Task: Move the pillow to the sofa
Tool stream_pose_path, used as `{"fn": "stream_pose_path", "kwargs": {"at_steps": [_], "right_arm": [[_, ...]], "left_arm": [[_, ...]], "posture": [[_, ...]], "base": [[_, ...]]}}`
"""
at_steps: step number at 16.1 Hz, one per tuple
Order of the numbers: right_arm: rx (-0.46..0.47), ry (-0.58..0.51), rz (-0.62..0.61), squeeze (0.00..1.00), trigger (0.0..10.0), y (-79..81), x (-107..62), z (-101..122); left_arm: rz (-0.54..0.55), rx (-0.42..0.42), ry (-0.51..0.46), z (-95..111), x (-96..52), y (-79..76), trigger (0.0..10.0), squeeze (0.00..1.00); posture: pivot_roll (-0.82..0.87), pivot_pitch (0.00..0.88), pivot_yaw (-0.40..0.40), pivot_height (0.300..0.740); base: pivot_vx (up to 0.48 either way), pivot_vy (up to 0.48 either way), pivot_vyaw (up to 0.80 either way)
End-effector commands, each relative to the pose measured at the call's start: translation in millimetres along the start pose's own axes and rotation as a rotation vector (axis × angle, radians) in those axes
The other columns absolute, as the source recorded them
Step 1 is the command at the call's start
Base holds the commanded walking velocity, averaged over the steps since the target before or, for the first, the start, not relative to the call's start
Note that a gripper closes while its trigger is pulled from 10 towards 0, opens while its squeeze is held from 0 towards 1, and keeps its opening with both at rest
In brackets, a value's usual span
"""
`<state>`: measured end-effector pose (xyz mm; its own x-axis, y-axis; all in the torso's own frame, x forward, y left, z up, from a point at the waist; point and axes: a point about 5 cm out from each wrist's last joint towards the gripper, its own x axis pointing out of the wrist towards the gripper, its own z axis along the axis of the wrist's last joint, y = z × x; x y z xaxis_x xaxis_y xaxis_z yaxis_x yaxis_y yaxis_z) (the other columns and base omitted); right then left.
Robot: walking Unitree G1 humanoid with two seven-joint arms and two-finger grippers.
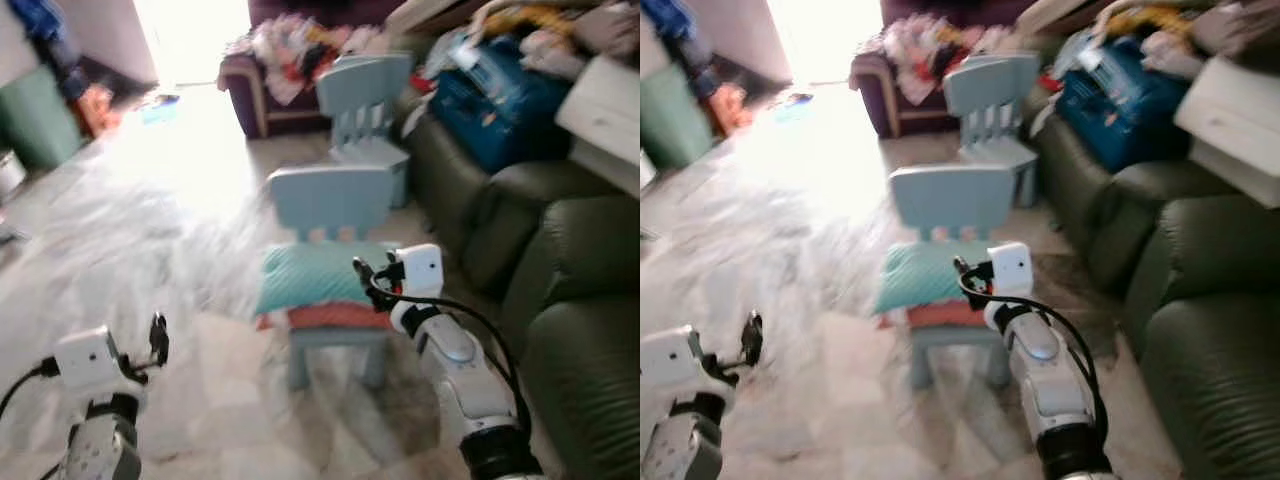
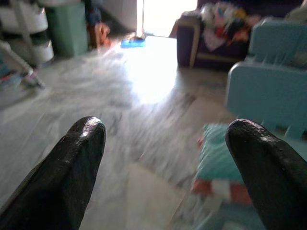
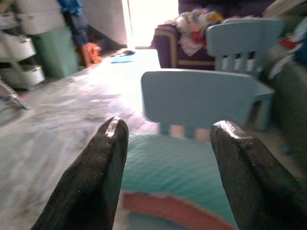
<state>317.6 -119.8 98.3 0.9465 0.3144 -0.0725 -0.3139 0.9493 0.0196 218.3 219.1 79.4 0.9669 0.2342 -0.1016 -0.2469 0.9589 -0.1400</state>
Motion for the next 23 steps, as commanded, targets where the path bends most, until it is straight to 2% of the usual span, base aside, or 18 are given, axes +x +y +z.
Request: {"fn": "stream_pose_path", "kwargs": {"at_steps": [1, 2, 8, 12, 15, 17, 23], "right_arm": [[0.011, -0.001, 0.012, 0.0, 10.0, 7.3, 4.0, -0.2], [0.013, 0.002, 0.035, 0.0, 10.0, 13.8, 4.5, -2.6], [0.026, 0.015, 0.034, 0.0, 10.0, 12.3, 6.9, -6.4], [0.019, 0.024, 0.024, 0.0, 10.0, 10.4, 9.0, -9.3], [0.045, 0.077, -0.041, 0.0, 10.0, 1.6, 15.0, -19.5], [0.035, 0.072, -0.029, 0.0, 10.0, 4.2, 15.8, -19.4], [0.021, 0.062, -0.027, 0.0, 10.0, 4.2, 18.5, -19.5]], "left_arm": [[0.022, 0.03, -0.001, 0.2, -2.5, 6.1, 10.0, 0.0], [0.024, 0.026, -0.003, -0.6, -2.2, 5.0, 10.0, 0.0], [0.03, 0.027, -0.003, -2.6, -1.5, 4.6, 10.0, 0.0], [0.041, 0.044, 0.035, -9.8, -0.6, 3.6, 10.0, 0.0], [0.032, 0.07, 0.073, -20.7, 3.7, -0.3, 10.0, 0.0], [0.029, 0.073, 0.086, -24.0, 4.1, -0.3, 10.0, 0.0], [0.009, 0.063, 0.085, -26.5, 5.8, -2.2, 10.0, 0.0]], "posture": [[-0.06, 0.0, 0.039, 0.74], [-0.06, 0.0, 0.038, 0.74], [-0.06, 0.0, 0.034, 0.74], [-0.06, 0.0, 0.035, 0.74], [-0.06, 0.0, 0.036, 0.74], [-0.06, 0.0, 0.036, 0.74], [-0.07, 0.0, 0.036, 0.74]], "base": [[0.412, 0.244, 0.0], [0.412, 0.244, 0.0], [0.412, 0.244, 0.0], [0.43, 0.0, 0.0], [0.0, 0.0, 0.0], [0.0, 0.0, 0.0], [0.043, -0.419, 0.0]]}}
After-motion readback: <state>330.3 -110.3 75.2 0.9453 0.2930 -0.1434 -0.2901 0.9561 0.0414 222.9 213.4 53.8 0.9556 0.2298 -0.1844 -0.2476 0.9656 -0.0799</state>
